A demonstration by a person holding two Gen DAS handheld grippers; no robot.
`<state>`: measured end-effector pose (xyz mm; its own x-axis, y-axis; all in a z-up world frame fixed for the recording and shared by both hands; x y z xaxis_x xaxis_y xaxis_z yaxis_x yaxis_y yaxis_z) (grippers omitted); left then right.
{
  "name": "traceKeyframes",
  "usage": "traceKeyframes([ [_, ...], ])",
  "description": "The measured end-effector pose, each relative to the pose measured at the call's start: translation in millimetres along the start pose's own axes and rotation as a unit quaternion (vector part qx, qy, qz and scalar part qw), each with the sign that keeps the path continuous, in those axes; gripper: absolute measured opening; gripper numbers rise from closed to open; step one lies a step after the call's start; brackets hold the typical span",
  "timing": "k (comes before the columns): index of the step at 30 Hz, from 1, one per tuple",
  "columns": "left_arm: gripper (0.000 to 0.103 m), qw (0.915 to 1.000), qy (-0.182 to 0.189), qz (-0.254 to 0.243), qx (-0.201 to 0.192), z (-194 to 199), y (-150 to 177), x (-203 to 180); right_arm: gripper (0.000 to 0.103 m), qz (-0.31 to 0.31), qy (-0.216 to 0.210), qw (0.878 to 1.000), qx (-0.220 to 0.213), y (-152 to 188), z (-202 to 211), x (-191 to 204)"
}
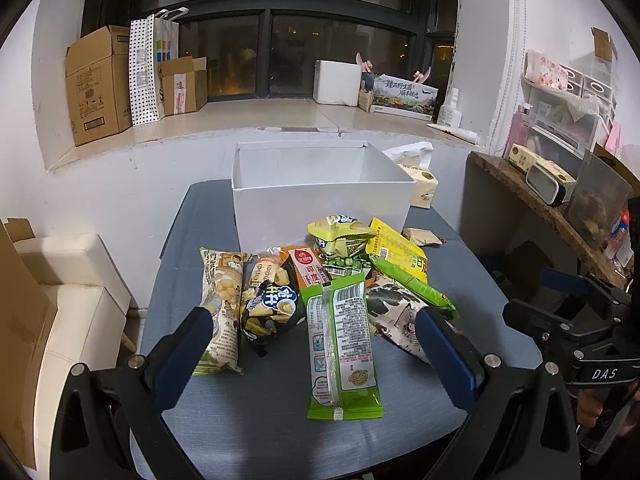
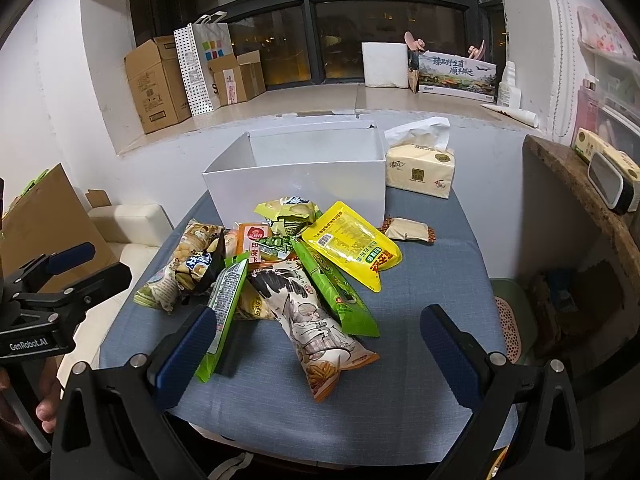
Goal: Organize snacks
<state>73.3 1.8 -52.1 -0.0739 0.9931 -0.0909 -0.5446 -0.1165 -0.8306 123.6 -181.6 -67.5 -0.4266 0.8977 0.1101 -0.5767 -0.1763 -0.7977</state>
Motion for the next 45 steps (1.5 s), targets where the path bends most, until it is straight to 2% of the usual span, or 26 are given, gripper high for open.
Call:
traceKeyframes([
  [45,0.103,1.0000,0.006,-0.007,0.000,0.5,2.0,-6.4,0.103,-0.006,-0.013,1.000,0.007,7.9,-6.8,0.1],
])
Point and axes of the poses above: each gripper's, at about its wrist camera, not at the fingertips, and z roughly against the way its jaws point, x to its left, y to its underside, the point moved 10 cm from there along -z, roughly the way its jaws point, and after that the axes turned 6 degrees about -x, right-handed, at the moved point
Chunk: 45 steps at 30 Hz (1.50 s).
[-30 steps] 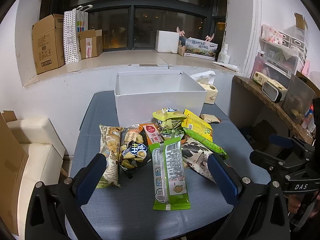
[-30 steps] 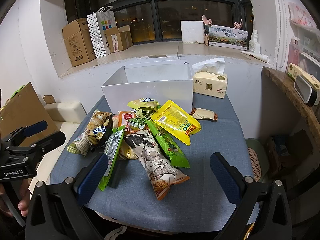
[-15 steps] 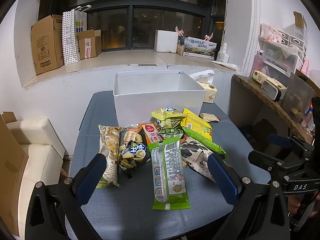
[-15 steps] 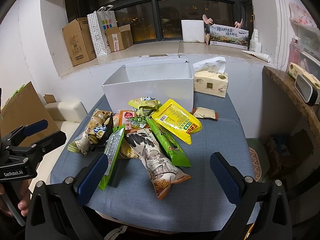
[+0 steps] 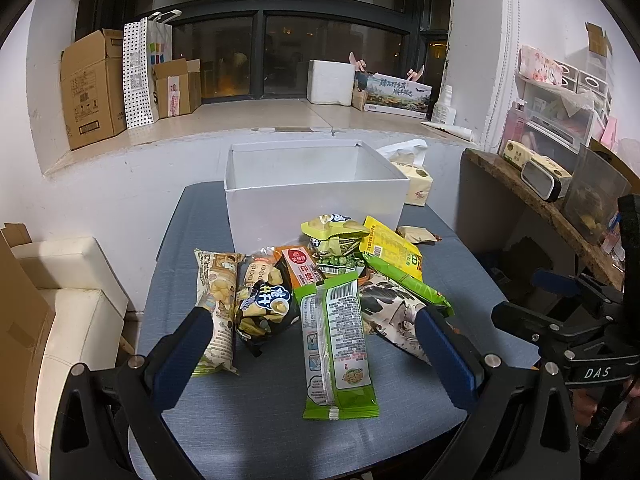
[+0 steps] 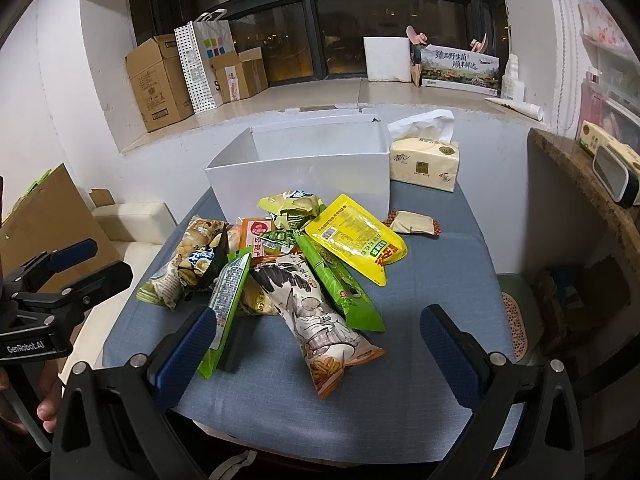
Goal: Organize snacks
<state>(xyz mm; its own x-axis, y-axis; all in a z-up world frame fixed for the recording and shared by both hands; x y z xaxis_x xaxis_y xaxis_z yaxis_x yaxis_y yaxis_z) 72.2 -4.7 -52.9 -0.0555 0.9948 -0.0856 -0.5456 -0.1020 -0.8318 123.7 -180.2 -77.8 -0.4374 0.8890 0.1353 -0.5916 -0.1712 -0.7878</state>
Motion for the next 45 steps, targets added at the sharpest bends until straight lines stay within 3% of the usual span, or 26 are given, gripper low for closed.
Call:
traceKeyframes([
  [7,0.103,0.9999,0.012,0.009,-0.009,-2,0,3,0.103,0.014,-0.014,1.000,0.011,-6,-28,-12],
  [12,0.103,0.9997,0.016,0.011,-0.014,-5,2,5,0.103,0.022,-0.041,0.998,0.033,-16,-82,-32],
  [17,0.103,0.9992,0.032,0.022,-0.009,-10,6,6,0.103,0.019,-0.011,0.997,0.078,-21,-152,-64],
  [20,0.103,0.9994,0.032,0.014,-0.004,-15,10,6,0.103,0.036,-0.022,0.994,0.102,-19,-182,-69],
  [33,0.103,0.9991,0.042,0.004,0.011,-28,22,0,0.103,0.066,-0.063,0.986,0.137,-10,-224,-56],
  [38,0.103,0.9989,0.043,0.011,0.015,-30,24,6,0.079,0.058,-0.075,0.985,0.147,-3,-212,-60],
  [45,0.103,0.9977,0.050,0.016,0.043,-43,36,5,0.063,0.054,-0.073,0.988,0.124,3,-180,-61],
])
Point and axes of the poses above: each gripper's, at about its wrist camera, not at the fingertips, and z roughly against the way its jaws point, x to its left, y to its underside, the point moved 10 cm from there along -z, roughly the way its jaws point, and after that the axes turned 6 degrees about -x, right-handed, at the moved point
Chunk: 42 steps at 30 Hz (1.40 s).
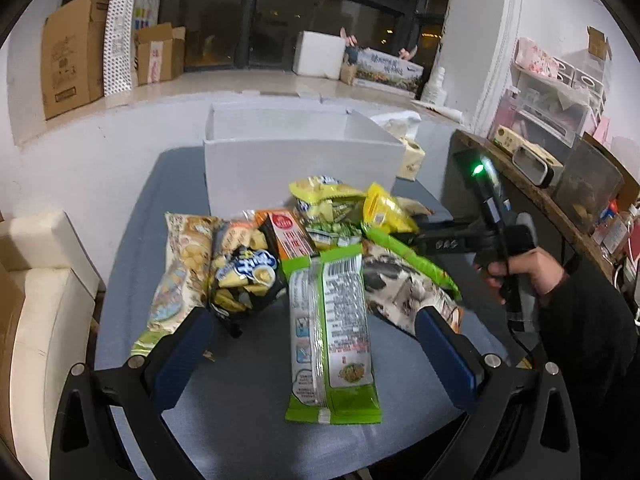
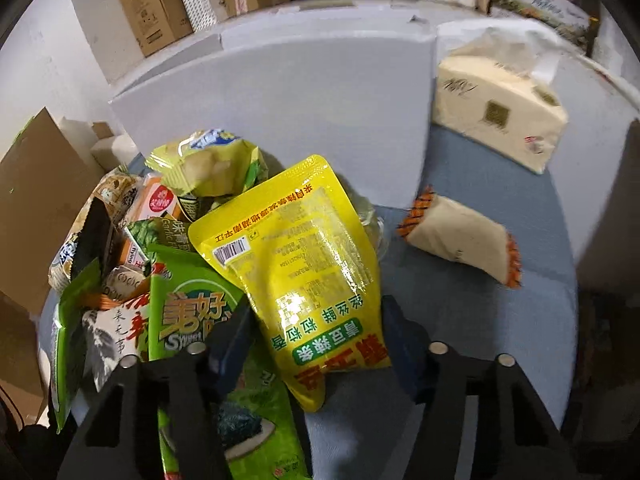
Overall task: Organize snacks
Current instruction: 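Grasp the green-white wafer packet with left tool while right tool grasps yellow bean bag, then lower both packets into the white box and open both tools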
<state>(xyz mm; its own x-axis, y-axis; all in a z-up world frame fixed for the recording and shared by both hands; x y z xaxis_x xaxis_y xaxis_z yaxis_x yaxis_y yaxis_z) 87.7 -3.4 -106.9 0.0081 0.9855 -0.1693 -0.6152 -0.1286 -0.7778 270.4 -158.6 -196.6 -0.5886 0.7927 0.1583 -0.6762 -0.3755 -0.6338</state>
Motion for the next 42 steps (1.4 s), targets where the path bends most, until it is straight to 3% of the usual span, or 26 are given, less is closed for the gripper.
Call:
traceKeyframes([
  [4,0.103,0.9996,0.018,-0.006,0.021,-11,9,-8,0.061,-0.015,0.006,0.999,-0.036,3,32,-1],
  [11,0.103,0.9950,0.054,0.007,0.084,-59,35,-15,0.061,-0.059,-0.022,0.992,-0.109,-3,109,8],
  [16,0.102,0.9913,0.056,0.027,0.116,-92,48,-9,0.061,-0.076,-0.044,0.988,-0.130,12,134,25],
  [17,0.098,0.9900,0.062,0.032,0.122,-97,51,-8,0.061,-0.077,-0.047,0.988,-0.129,14,137,28],
  [18,0.081,0.9893,0.070,0.039,0.122,-100,52,-8,0.061,-0.077,-0.048,0.988,-0.128,17,137,32],
  [19,0.070,0.9885,0.073,0.044,0.125,-101,54,-7,0.061,-0.079,-0.052,0.987,-0.126,19,136,35],
  [23,0.066,0.9909,0.070,0.043,0.106,-93,52,-7,0.061,-0.090,-0.063,0.987,-0.121,24,129,38],
  [31,0.066,0.9959,0.088,0.014,0.011,-37,-14,-24,0.061,-0.096,-0.064,0.984,-0.133,3,131,44],
  [35,0.066,0.9968,0.078,0.008,-0.017,-39,-73,-16,0.061,-0.092,-0.035,0.984,-0.149,-36,130,39],
  [42,0.066,0.9978,0.043,0.012,-0.049,-85,-178,13,0.061,-0.086,-0.016,0.980,-0.179,-137,115,26],
])
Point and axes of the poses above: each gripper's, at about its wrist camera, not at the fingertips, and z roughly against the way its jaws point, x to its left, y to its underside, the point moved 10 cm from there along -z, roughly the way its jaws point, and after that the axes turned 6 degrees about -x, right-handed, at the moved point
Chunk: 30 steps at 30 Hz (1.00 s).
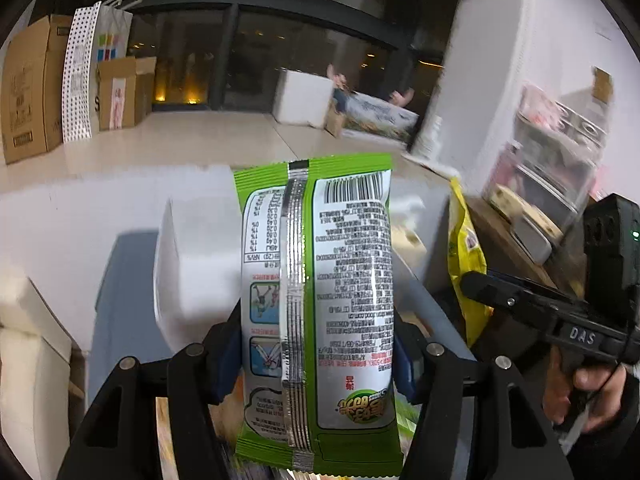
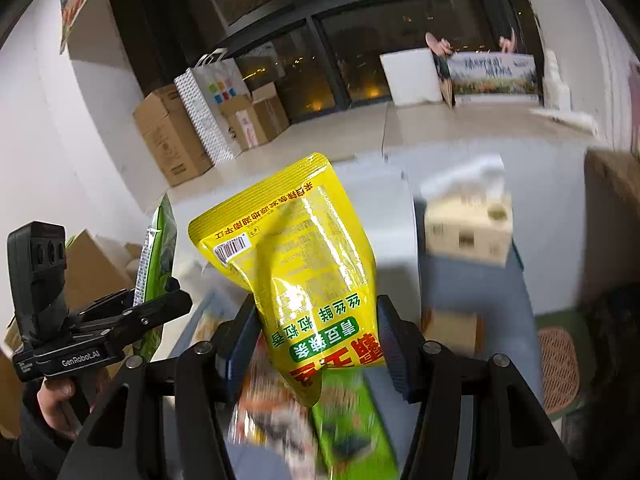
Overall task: Organize snacks
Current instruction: 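Lower both packets into the white box and open both tools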
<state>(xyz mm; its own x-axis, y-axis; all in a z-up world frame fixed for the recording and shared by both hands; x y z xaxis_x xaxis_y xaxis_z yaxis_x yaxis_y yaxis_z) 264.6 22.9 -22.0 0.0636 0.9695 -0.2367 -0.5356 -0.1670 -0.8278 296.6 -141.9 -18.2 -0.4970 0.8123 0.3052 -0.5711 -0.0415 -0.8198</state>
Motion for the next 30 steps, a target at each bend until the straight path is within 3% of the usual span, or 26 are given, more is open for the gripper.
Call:
traceKeyframes([
  [5,0.066,0.9993,-0.030,0.013,0.019,-63,-39,28,0.061,-0.019,0.018,0.999,0.024,-40,-60,-12],
  [10,0.066,0.9969,-0.055,0.023,0.051,-113,-37,52,0.062,-0.029,0.035,0.998,0.052,-53,-109,-24],
  [13,0.074,0.9942,-0.070,0.038,0.072,-131,-29,68,0.068,-0.043,0.043,0.996,0.061,-54,-124,-31],
  [15,0.098,0.9913,-0.078,0.055,0.090,-139,-22,77,0.080,-0.054,0.050,0.995,0.063,-55,-131,-37],
  [17,0.102,0.9910,-0.081,0.056,0.092,-140,-20,81,0.102,-0.073,0.037,0.995,0.055,-58,-133,-39],
  [20,0.103,0.9911,-0.086,0.051,0.088,-135,-21,83,0.103,-0.081,0.017,0.995,0.056,-58,-134,-35],
  [24,0.103,0.9925,-0.075,0.058,0.077,-122,-21,80,0.103,-0.058,0.029,0.997,0.051,-56,-131,-31],
  [30,0.103,0.9972,-0.063,0.018,0.035,-87,-27,62,0.103,-0.058,-0.006,0.998,0.032,-53,-108,-16],
])
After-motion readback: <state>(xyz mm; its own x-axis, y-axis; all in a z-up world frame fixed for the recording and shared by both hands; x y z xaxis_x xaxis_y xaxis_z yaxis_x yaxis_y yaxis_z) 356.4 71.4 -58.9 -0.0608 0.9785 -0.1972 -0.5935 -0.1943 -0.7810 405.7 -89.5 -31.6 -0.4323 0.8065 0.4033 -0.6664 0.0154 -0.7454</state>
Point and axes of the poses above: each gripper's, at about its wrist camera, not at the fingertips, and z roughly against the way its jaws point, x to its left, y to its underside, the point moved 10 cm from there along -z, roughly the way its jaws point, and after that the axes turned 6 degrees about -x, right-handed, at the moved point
